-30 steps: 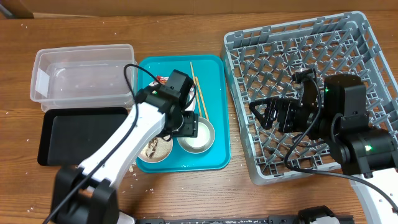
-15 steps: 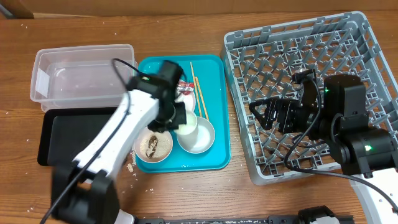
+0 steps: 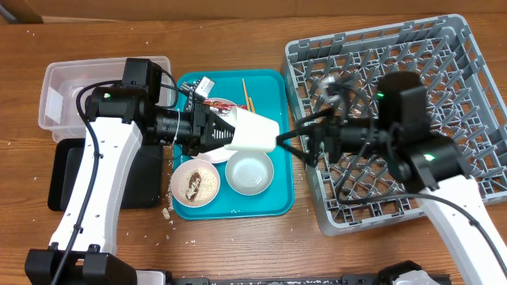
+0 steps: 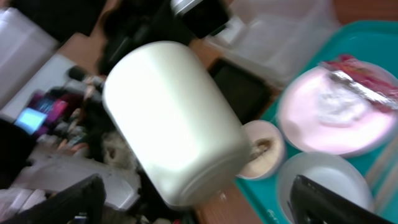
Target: Sort waste into correct bins and load items into the dishwasher
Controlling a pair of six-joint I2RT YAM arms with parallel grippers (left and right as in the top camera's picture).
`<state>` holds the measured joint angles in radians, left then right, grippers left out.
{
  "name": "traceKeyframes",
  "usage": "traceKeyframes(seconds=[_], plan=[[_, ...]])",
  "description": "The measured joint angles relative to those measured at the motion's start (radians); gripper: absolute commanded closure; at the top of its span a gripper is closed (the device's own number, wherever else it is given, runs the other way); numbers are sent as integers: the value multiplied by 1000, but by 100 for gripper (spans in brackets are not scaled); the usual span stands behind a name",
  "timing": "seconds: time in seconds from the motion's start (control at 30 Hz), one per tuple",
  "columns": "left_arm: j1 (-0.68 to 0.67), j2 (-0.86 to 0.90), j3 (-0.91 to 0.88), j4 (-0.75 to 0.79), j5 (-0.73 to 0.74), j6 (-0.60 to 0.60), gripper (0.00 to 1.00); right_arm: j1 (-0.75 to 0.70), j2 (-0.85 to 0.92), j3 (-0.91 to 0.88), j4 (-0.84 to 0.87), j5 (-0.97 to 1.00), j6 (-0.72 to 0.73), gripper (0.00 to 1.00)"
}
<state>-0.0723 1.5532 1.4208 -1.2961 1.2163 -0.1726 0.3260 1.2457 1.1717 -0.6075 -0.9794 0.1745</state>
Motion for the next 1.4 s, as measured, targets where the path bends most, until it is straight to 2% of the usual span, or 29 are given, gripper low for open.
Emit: traceKeyframes(seconds=[0.07,0.23,0.27,0.33,0.37,0.4,0.43,0.5,0.53,0.57,0.63,0.73,0.77,0.8,0.83,0.97,1.1,1.17,1.27,1.4], plan=[[0,0,0,-17,34,15,96,31,23,1,47,-63,-15,8],[0,0,0,-27,90,40,94,77,54,1,89,-91,-22,31],[-3,0,0,-29,101,47,93,84,59,1,105,-93,-27,32],[-6,-1,0,-28,114,53,91,89,61,1,129,-97,-17,32],[-6,-1,0,-29,116,53,91,89,61,1,141,-101,-11,25],[-6,-1,0,-30,116,53,92,89,61,1,149,-105,-7,13],[-7,-1,0,-34,115,53,92,89,61,1,154,-109,-6,11],[-17,-1,0,-42,105,54,92,93,61,1,180,-123,3,24],[-24,-1,0,-53,104,58,92,96,61,1,187,-123,3,30],[-26,-1,0,-58,105,62,92,96,61,1,187,-122,6,30],[-31,-2,0,-61,107,71,90,95,61,0,190,-120,13,43],[-31,-2,0,-58,103,78,38,94,61,0,190,-121,29,41],[-31,-2,0,-54,91,76,14,95,61,1,195,-131,31,41],[-31,-2,0,-49,70,76,5,95,58,1,189,-137,31,41],[-30,-2,0,-46,49,76,0,89,55,2,170,-132,31,41],[1,-1,0,-40,-174,43,0,-8,-19,5,-39,42,38,41],[29,-1,0,-37,-393,-23,0,-73,-153,12,-333,417,74,41],[31,-1,0,-22,-460,-43,0,-73,-206,15,-469,606,121,41],[31,-1,0,-4,-509,-60,0,-73,-209,23,-686,765,193,40],[31,-1,0,19,-537,-65,0,-73,-148,20,-794,869,241,40]])
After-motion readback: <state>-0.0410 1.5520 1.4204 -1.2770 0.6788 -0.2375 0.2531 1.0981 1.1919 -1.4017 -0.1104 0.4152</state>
